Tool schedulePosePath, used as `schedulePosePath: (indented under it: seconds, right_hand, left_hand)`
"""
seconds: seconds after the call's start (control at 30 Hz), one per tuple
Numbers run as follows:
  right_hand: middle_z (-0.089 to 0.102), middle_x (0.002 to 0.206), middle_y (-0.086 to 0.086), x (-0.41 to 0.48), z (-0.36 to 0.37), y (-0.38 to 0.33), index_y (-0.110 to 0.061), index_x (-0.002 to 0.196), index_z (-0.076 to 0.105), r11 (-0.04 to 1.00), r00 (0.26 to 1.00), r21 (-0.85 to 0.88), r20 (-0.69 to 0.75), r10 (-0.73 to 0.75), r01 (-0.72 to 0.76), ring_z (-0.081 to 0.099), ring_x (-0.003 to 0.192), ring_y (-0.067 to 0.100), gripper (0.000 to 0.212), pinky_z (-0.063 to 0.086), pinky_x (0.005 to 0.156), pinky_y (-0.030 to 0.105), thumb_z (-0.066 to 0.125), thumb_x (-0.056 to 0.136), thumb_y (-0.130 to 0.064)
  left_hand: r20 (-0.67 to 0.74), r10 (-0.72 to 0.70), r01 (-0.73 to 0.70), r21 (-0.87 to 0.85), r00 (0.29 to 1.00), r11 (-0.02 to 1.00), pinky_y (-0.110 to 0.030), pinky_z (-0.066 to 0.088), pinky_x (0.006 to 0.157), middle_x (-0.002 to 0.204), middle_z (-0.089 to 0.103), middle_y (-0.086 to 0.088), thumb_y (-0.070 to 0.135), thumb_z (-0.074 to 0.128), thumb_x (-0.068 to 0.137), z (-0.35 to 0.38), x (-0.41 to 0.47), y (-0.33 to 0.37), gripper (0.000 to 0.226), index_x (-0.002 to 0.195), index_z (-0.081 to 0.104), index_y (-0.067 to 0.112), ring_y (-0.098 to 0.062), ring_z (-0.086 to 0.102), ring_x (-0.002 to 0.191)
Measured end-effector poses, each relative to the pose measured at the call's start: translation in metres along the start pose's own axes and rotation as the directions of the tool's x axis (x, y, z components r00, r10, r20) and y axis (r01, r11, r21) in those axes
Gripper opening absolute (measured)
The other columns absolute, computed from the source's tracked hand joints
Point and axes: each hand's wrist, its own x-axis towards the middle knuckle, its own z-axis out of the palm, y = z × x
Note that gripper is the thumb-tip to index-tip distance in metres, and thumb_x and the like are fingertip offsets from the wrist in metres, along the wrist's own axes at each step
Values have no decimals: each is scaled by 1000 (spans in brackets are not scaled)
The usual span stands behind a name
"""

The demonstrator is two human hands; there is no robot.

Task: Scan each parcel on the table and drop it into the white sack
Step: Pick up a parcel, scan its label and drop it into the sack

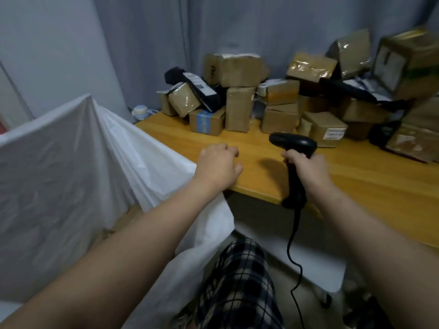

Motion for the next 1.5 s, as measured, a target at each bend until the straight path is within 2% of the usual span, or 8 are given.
schedulePosePath:
  seconds: [0.33, 0.57, 0.7, 0.87, 1.07, 1.23, 1.37, 1.5]
  right_hand:
    - [65, 98, 16, 54, -117, 20, -9, 89, 66, 969, 962, 112, -139, 234, -219, 60, 92, 32, 28, 45, 75, 37, 73, 77, -34]
    - [62, 77, 11, 80, -165, 50, -2, 101, 66, 925, 937, 253, -130, 324, -284, 59, 61, 25, 38, 48, 58, 32, 70, 80, -34]
    - [60, 75, 14, 87, -170, 55, -3, 93, 65, 923, 940, 275, -137, 314, -268, 60, 52, 26, 31, 47, 46, 25, 70, 82, -31]
    - [58, 70, 13, 92, -170, 57, -3, 92, 63, 920, 943, 291, -124, 308, -262, 60, 48, 24, 29, 48, 45, 26, 70, 82, -29]
    - [59, 77, 14, 88, -167, 55, -3, 94, 63, 925, 950, 299, -132, 283, -234, 59, 50, 23, 29, 48, 43, 25, 69, 82, -29]
    - [58, 74, 12, 77, -167, 52, -3, 94, 63, 936, 955, 257, -111, 276, -240, 59, 46, 23, 28, 47, 43, 25, 69, 83, -29]
    - [58, 69, 9, 63, -164, 51, -7, 86, 61, 940, 962, 267, -111, 250, -214, 58, 45, 23, 22, 49, 46, 26, 68, 84, -28]
    - [56, 65, 11, 47, -160, 54, -6, 84, 60, 941, 967, 271, -92, 236, -203, 58, 45, 23, 23, 49, 46, 27, 68, 84, -29]
  left_hand:
    - [111, 205, -202, -40, 972, 979, -40, 36, 101, 128, 49, -7, 39, 47, 95, 53, 91, 101, 45, 136, 48, 20, -27, 45, 121]
    - [52, 281, -280, -29, 958, 960, -42, 36, 107, 141, 36, -13, 41, 55, 92, 90, 184, 178, 59, 142, 36, 15, -30, 39, 130]
    - [155, 279, -287, 35, 948, 957, -47, 22, 117, 158, 17, -14, 56, 49, 92, 102, 233, 197, 77, 153, 18, 20, -33, 16, 145]
    - [186, 297, -280, -114, 936, 953, -46, 37, 104, 137, 45, -12, 60, 51, 88, 107, 232, 192, 64, 137, 43, 20, -35, 37, 128]
    - [94, 423, -386, -265, 901, 883, -37, 41, 90, 112, 46, -1, 65, 56, 82, 88, 171, 167, 57, 114, 50, 18, -25, 43, 111]
    - [32, 253, -241, -200, 967, 950, -36, 39, 92, 115, 41, 0, 71, 55, 78, 71, 131, 155, 63, 108, 49, 16, -23, 35, 111]
    - [-7, 168, -163, -283, 986, 945, -31, 34, 88, 112, 37, -1, 50, 63, 81, 68, 115, 158, 41, 98, 46, 17, -23, 33, 110]
    - [109, 68, 40, -766, 992, 642, -27, 39, 72, 98, 48, 0, 37, 56, 92, 58, 101, 153, 21, 93, 46, 19, -20, 49, 93]
